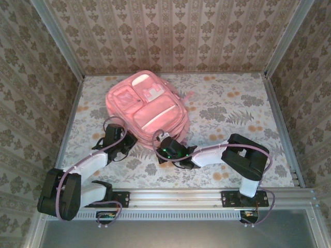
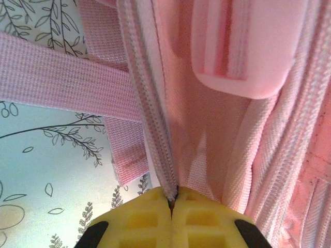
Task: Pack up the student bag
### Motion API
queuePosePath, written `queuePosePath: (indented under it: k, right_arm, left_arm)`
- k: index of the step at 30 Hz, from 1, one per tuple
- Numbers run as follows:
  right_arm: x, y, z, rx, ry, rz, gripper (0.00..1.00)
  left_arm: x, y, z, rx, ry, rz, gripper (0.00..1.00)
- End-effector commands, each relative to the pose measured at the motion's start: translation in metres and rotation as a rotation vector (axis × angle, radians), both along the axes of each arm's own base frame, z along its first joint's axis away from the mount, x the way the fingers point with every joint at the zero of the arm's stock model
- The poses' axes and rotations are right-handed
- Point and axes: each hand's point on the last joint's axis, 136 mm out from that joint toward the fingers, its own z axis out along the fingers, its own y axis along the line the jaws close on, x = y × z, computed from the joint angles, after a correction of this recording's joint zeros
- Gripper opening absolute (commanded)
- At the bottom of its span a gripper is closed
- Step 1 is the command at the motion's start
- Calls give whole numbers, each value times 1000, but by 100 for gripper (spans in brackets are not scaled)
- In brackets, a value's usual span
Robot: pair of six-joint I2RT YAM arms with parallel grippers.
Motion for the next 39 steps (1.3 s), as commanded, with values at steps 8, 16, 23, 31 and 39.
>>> queuePosePath:
  k: [8, 16, 23, 31, 39]
  right_arm:
    - [2, 59, 11, 22, 63, 139, 0]
    - [23, 92, 18, 86, 86, 88, 0]
    - [22, 83, 10, 61, 91, 68, 0]
    - [19, 81, 6, 52, 89, 62, 0]
    - [18, 74, 1, 30, 77, 52, 0]
  left_arm:
    - [5, 52, 46, 108, -46, 46, 25]
    - [-31, 43, 39, -41, 32, 66, 58]
    - [-42, 29, 30, -132, 56, 102, 62]
    - [-28, 21, 21, -128, 73, 111, 48]
    - [-6, 18, 17, -82, 53, 101, 32]
